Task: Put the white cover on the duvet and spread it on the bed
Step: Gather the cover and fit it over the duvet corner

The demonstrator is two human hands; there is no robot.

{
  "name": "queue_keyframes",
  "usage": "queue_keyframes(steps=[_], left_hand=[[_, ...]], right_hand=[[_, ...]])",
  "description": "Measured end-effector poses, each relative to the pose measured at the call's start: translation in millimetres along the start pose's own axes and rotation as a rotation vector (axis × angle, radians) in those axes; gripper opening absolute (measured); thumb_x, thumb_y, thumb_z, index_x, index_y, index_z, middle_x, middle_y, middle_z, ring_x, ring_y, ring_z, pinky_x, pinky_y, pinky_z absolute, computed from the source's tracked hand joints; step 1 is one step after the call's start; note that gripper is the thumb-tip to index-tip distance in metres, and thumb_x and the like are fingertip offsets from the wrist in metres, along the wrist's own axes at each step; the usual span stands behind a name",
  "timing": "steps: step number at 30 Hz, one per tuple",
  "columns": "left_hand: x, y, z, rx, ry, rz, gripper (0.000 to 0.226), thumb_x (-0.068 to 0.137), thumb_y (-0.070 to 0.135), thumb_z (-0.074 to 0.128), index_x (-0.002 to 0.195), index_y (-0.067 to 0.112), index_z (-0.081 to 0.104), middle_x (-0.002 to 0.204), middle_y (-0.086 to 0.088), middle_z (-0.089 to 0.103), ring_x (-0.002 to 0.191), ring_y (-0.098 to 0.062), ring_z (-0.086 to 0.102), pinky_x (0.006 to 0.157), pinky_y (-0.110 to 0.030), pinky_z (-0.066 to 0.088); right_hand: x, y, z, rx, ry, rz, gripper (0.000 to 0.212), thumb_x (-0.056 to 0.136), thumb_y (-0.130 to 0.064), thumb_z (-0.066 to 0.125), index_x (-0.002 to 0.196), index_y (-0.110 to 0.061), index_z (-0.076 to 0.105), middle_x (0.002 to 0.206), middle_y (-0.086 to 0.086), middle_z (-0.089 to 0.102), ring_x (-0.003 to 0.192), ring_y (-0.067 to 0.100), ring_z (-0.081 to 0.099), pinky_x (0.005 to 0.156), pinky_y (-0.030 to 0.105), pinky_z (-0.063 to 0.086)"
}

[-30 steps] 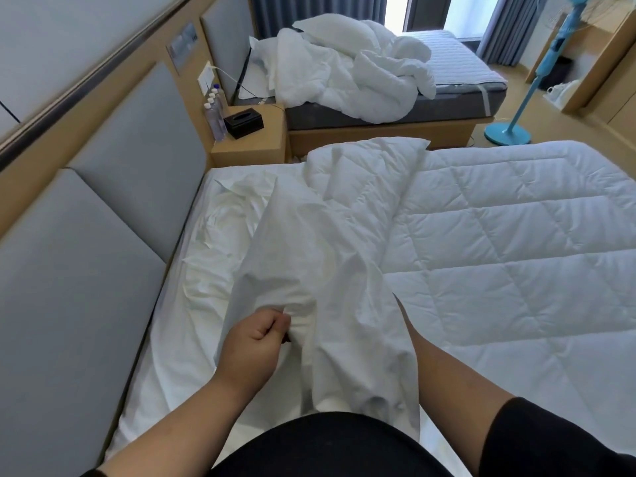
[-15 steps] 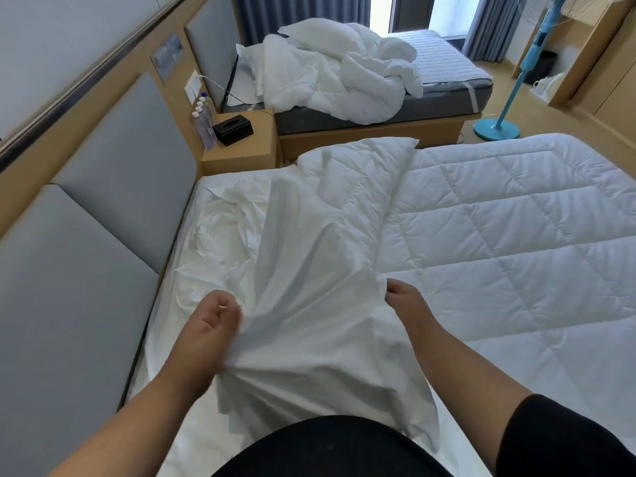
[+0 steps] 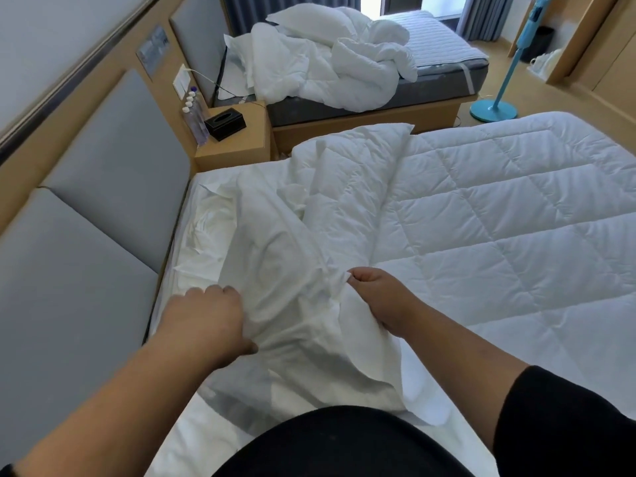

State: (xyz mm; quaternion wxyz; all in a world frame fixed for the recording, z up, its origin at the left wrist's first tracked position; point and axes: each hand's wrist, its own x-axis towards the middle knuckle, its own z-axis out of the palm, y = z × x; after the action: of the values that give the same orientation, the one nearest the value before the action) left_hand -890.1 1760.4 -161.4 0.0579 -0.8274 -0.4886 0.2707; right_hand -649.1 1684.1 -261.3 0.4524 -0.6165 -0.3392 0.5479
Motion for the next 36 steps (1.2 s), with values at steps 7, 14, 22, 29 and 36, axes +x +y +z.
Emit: queue_keyframes(steps=[7, 14, 22, 29, 36], left_hand=[[-17, 79, -10, 0.223, 0.325, 0.877, 0.058, 0.082, 0.03, 0.072, 0.134, 0.023, 0.047, 0.132, -0.002, 0.051, 0.132, -0.031, 0.04, 0.119, -0.053, 0.02], [6, 97, 54, 0.326, 0.085, 0.652, 0.042, 0.084, 0.019, 0.059, 0.123, 0.016, 0.044, 0.113, -0.005, 0.052, 0.101, -0.027, 0.049, 0.088, -0.041, 0.034], [19, 93, 62, -0.136, -0.102, 0.502, 0.005, 0.091, 0.025, 0.043, 0.088, 0.026, 0.048, 0.087, 0.01, 0.053, 0.085, -0.016, 0.056, 0.074, -0.03, 0.045], [-10, 58, -15, -0.763, -0.209, 0.33, 0.018, 0.065, 0.028, 0.079, 0.078, 0.018, 0.073, 0.078, 0.0, 0.073, 0.075, -0.014, 0.067, 0.073, -0.035, 0.051], [-17, 51, -13, -0.632, -0.2, 0.291, 0.02, 0.075, 0.033, 0.084, 0.083, 0.017, 0.074, 0.079, 0.002, 0.074, 0.078, -0.014, 0.068, 0.07, -0.028, 0.049]], right_hand=[[-5, 14, 26, 0.011, -0.161, 0.051, 0.015, 0.095, -0.022, 0.063, 0.094, -0.011, 0.073, 0.087, 0.01, 0.07, 0.079, 0.02, 0.063, 0.076, 0.042, 0.054], [-51, 132, -24, -0.509, -0.152, 0.351, 0.041, 0.095, -0.058, 0.051, 0.125, -0.033, 0.063, 0.127, -0.011, 0.063, 0.119, 0.014, 0.058, 0.109, 0.038, 0.042], [-102, 212, -30, -0.543, -0.074, 0.45, 0.064, 0.092, -0.045, 0.063, 0.149, -0.032, 0.038, 0.154, -0.003, 0.038, 0.137, 0.018, 0.044, 0.114, 0.037, 0.037], [-117, 230, -36, -0.744, 0.137, 0.343, 0.024, 0.1, -0.053, 0.042, 0.115, -0.043, 0.058, 0.129, -0.016, 0.056, 0.124, 0.013, 0.049, 0.114, 0.052, 0.024], [-98, 214, -80, -0.737, 0.39, 0.302, 0.02, 0.106, -0.029, 0.037, 0.103, -0.013, 0.048, 0.1, 0.019, 0.066, 0.092, 0.037, 0.062, 0.069, 0.037, 0.035]])
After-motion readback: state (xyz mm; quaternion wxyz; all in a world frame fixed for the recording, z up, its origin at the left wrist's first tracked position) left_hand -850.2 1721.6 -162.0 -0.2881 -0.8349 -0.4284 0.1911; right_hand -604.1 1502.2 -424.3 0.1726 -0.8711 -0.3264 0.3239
